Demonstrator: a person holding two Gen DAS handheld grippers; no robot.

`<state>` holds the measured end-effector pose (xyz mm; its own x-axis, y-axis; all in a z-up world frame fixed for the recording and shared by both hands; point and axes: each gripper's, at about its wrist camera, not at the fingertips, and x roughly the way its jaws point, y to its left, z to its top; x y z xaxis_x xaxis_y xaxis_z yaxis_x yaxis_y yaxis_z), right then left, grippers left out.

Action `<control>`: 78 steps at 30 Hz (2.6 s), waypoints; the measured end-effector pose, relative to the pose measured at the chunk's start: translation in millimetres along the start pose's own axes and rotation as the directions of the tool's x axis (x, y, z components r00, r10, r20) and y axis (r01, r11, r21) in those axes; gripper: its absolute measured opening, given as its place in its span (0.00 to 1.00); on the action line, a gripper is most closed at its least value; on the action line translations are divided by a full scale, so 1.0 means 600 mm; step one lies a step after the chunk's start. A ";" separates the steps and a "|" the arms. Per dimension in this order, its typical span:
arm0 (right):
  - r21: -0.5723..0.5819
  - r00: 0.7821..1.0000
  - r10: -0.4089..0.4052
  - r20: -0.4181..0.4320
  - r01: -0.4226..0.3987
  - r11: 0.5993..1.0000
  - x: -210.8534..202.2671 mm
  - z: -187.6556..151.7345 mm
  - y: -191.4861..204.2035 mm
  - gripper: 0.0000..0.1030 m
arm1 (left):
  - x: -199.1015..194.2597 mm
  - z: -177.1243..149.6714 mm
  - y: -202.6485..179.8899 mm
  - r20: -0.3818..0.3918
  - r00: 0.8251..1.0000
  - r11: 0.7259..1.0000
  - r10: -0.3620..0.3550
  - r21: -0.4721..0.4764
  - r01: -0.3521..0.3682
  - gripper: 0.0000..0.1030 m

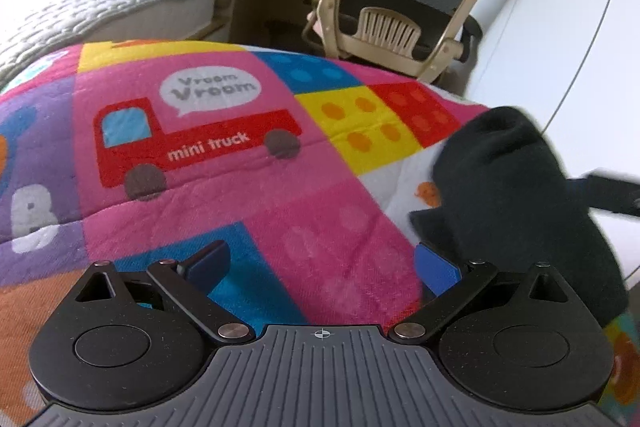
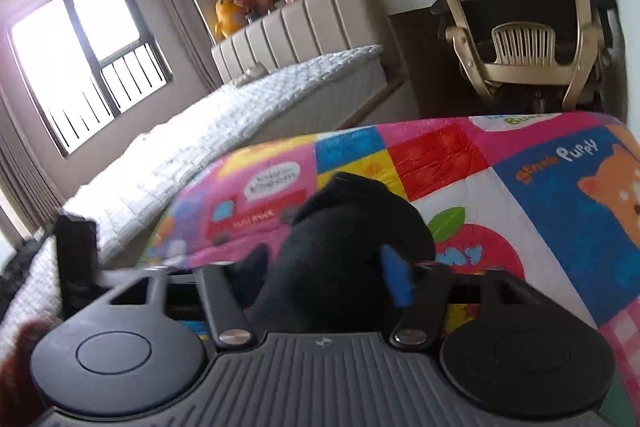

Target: Fold clothes

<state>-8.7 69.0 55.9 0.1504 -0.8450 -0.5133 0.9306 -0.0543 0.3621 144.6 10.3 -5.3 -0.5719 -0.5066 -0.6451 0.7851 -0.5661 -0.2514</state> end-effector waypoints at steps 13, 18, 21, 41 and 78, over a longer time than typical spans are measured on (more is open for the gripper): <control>0.130 1.000 -0.015 -0.012 0.017 0.991 0.039 0.001 -0.009 0.63 | -0.052 -0.005 -0.061 0.050 0.977 0.976 -0.207 0.077 0.203 1.00; 0.149 1.000 0.019 -0.013 -0.017 0.989 0.021 0.000 -0.023 0.66 | -0.045 -0.009 -0.053 0.072 0.985 0.987 -0.156 0.051 0.153 1.00; 0.137 0.999 0.031 -0.019 -0.028 0.990 0.020 -0.010 -0.025 0.73 | -0.043 -0.008 -0.032 0.092 0.996 0.999 0.006 0.049 -0.011 0.99; 0.096 0.999 -0.020 -0.039 0.024 0.995 0.009 -0.001 -0.015 0.71 | -0.036 -0.047 -0.103 0.104 0.977 0.981 -0.184 0.078 0.177 1.00; -0.034 0.994 -0.093 0.058 0.095 0.995 0.046 0.018 0.012 0.52 | -0.022 -0.063 -0.041 0.092 0.994 0.997 -0.059 -0.043 0.063 1.00</control>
<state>-1.7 39.8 52.7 0.0432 -0.8658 -0.4985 0.9516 -0.1163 0.2846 142.0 55.4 -17.8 -0.6363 -0.5301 -0.5604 0.7572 -0.5683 -0.3222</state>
